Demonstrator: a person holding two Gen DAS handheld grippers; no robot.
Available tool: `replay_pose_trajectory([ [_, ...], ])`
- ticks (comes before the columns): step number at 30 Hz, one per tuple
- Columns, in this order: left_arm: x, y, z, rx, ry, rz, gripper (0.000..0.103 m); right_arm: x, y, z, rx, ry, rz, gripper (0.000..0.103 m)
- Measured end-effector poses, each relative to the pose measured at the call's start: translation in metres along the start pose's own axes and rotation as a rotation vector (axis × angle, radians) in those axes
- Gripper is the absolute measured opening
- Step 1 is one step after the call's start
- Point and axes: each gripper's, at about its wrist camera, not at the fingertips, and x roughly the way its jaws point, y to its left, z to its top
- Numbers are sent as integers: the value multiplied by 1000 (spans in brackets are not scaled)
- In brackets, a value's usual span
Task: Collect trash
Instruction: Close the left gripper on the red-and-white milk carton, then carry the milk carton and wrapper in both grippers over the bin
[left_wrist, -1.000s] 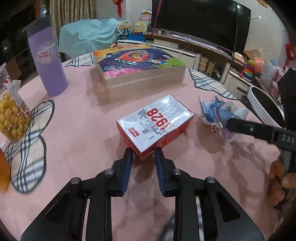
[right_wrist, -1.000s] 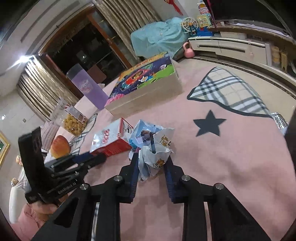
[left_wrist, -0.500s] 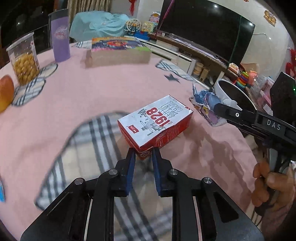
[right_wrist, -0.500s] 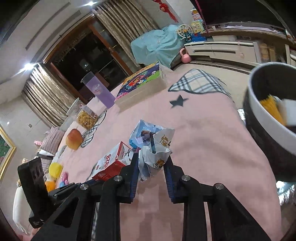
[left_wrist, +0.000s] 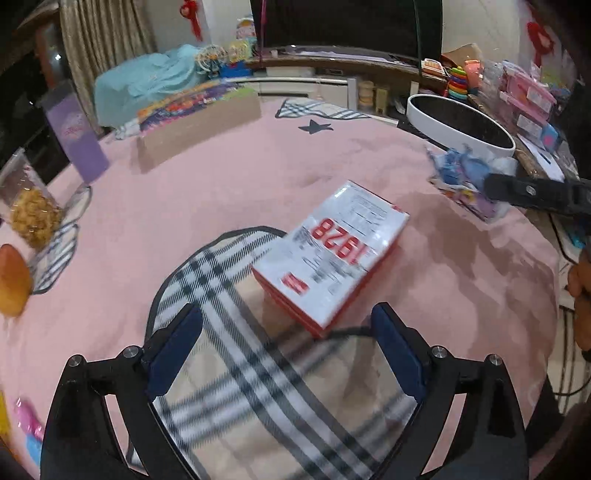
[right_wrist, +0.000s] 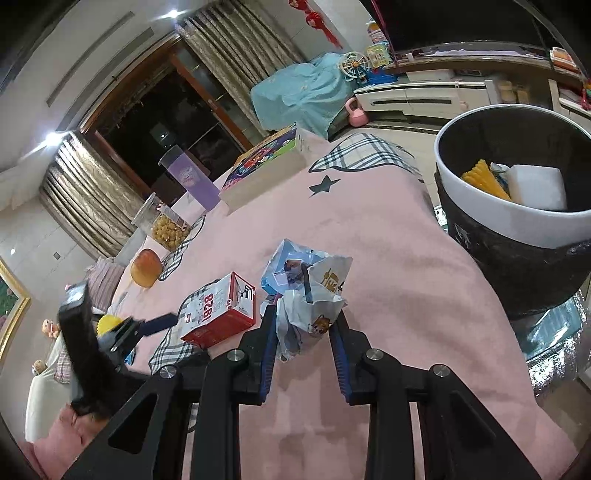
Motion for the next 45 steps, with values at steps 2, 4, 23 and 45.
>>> replay_pose_trajectory([
  [2,6,8,5,-30,10,-40,95,-2,0,-1,-1,-3,-2,30],
  [4,10,8,6,-44,9,-72,95,-3,0,-2,1,-6,-5,30],
  [23,-12,-53,8,-224,-24,31,58,-29,-12,-6,22,-76,-37,29],
  [45,-19,-132,52,-104,-65,0,58,-86,-53,-4,60,-163,-77,29],
])
